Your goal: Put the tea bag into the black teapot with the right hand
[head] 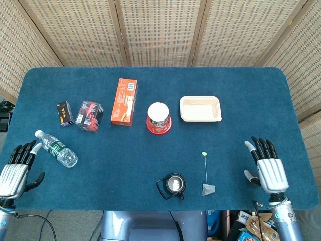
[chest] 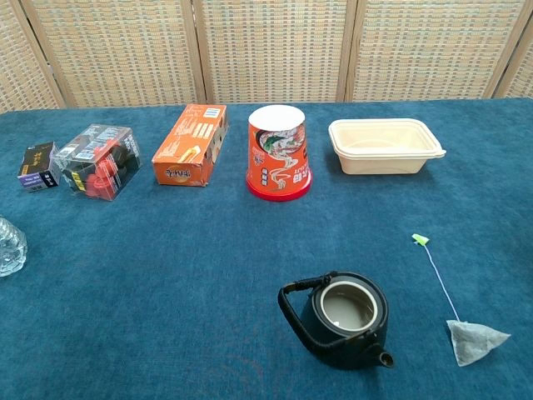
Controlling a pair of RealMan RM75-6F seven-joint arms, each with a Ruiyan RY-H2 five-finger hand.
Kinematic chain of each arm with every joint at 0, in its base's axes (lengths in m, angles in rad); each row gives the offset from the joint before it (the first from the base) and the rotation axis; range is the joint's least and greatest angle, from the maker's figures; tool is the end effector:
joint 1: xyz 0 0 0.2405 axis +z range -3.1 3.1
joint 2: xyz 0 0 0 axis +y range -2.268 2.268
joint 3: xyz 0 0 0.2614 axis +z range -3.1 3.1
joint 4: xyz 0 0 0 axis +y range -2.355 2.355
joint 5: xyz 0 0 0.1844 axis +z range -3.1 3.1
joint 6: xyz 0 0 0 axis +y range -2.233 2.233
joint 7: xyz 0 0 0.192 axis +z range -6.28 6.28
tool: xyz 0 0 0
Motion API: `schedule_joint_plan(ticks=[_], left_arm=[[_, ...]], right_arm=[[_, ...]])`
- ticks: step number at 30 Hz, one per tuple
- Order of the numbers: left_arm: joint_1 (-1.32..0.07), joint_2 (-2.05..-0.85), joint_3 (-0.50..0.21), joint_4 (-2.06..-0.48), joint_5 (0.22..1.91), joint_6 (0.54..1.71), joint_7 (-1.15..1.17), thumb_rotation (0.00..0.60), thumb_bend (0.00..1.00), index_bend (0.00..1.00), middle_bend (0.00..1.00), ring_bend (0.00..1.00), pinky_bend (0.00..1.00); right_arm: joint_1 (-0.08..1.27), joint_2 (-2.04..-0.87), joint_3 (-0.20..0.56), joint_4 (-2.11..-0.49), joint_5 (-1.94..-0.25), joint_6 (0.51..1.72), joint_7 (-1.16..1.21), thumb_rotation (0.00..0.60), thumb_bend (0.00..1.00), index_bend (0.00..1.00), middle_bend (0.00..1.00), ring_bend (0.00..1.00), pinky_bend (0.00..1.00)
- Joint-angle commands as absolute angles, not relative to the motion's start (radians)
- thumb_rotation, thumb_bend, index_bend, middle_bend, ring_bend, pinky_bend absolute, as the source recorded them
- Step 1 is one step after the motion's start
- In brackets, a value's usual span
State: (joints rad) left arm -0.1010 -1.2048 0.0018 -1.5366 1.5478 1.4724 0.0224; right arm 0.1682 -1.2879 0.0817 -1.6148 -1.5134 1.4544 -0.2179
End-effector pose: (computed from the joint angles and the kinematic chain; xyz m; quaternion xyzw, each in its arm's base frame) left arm -0.3066 0.2227 0.1482 -0.6262 -0.3866 -0.3788 0.5612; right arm -0.2671 -0.2550 0.1308 0.6252 -0.3460 0.4027 0.5720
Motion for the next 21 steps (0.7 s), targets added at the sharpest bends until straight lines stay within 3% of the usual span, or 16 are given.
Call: schedule_joint_plan(ticks=[1, 21], left_arm=[[-0.099, -1.204, 0.005, -1.54, 1.549, 1.472, 0.024, 0.6, 0.38, 0.0, 0.0, 0.0, 0.0], [-0.094, -1.194, 0.009, -1.555, 1.553, 1.476, 0.03, 0.6, 0.38, 0.0, 0.0, 0.0, 0.0]], right_arm=[[0.167, -1.287, 0.082, -1.616, -1.515, 1.457, -0.217, 0.6, 0.36, 0.17, 0.13, 0.0, 0.06], [0.165, -1.281, 0.079, -1.609, -1.526, 1.463, -0.198, 0.6, 0.36, 0.17, 0.13, 0.0, 0.06]])
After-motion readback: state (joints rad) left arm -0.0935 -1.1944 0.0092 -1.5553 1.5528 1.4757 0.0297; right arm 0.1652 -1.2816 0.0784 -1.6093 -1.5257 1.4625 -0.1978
